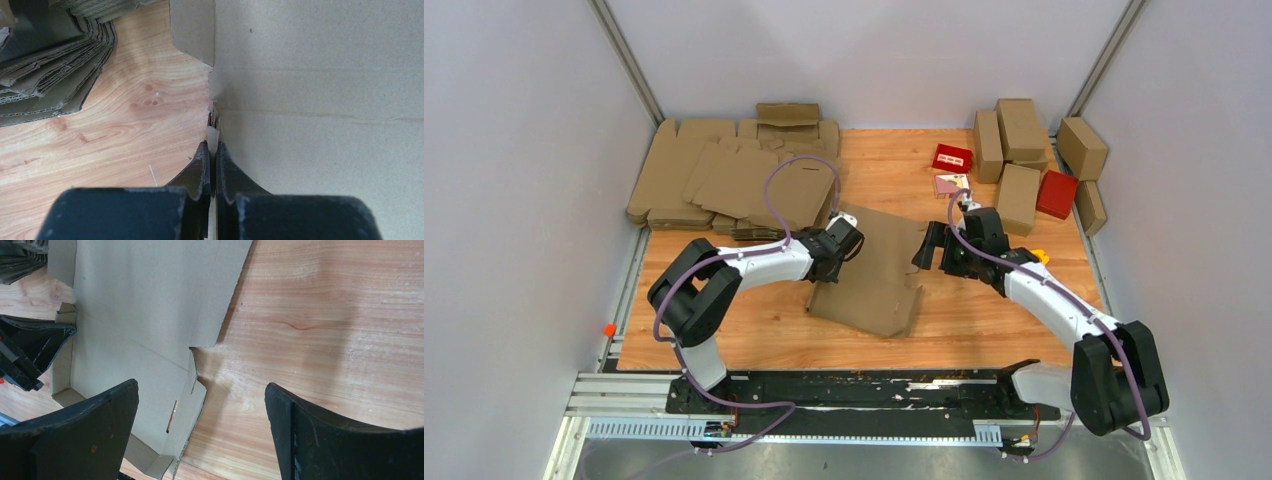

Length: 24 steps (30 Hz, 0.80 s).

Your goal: Fold the paper box

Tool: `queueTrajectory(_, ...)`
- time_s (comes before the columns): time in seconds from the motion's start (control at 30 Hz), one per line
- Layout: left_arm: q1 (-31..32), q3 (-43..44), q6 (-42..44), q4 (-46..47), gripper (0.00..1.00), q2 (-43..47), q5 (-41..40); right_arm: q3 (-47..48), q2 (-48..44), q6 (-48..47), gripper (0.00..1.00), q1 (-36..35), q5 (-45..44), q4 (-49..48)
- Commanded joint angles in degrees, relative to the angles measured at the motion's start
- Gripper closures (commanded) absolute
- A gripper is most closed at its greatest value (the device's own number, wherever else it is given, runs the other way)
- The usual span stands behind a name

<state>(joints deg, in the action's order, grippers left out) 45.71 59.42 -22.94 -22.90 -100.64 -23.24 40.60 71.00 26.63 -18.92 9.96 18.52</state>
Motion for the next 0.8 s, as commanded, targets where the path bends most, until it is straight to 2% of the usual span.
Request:
queueTrajectory(0.0, 0.25, -0.60, -0.95, -1.34, 1.00, 0.57, 0.22, -1.42, -1.31, -1.53, 0.02, 0.20, 0.42, -3.96)
queueTrajectory(0.13, 0.67, -2.76, -2.23, -0.85, 1.00, 3.23, 0.88, -4.21, -1.83, -2.82, 0.02, 0.08, 3.09, -7.95)
queueTrajectory(0.17, 0.69, -3.48, -2.71, -0.65, 0.96, 3.89, 0.98, -5.03, -2.02, -3.22, 0.02, 0.10, 4.05, -9.17)
queueTrajectory(0.2, 0.70, -4.24, -3.06, -0.42, 0.90, 4.81, 1.07, -5.73, -2.28, -3.54, 0.02, 0.11, 4.87, -10.48)
queueTrajectory(0.27, 0.70, -5.94, -3.47, 0.68, 0.63, 7.01, 1.59, -6.98, -2.61, -4.35, 0.03, 0.03, 5.32, -12.88)
queueTrajectory(0.3, 0.70, -6.58, -3.70, 1.12, 0.55, 8.30, 1.72, -7.50, -2.74, -4.53, 0.03, 0.02, 4.96, -13.68)
queueTrajectory(0.37, 0.69, -7.19, -3.77, 1.15, 0.47, 10.66, 1.77, -8.44, -2.95, -4.56, 0.03, -0.21, 4.19, -14.97)
queueTrajectory(0.53, 0.69, -7.21, -3.07, -0.53, 0.36, 17.19, 1.66, -10.95, -3.58, -4.05, 0.03, -1.15, 3.49, -19.18)
queueTrajectory(0.63, 0.63, -7.67, -1.21, -0.51, 0.22, 21.61, 0.87, -10.95, -3.64, -3.84, 0.04, -1.53, 3.09, -19.93)
queueTrajectory(0.7, -0.02, -8.27, -0.14, 0.77, 0.02, 23.92, 1.19, -11.02, -4.22, -3.91, 0.05, -1.93, 2.38, -19.88)
queueTrajectory(0.77, -2.43, -8.79, 0.08, 3.00, 0.00, 24.50, 4.59, -11.66, -5.09, -4.13, 0.05, -2.36, 1.41, -20.02)
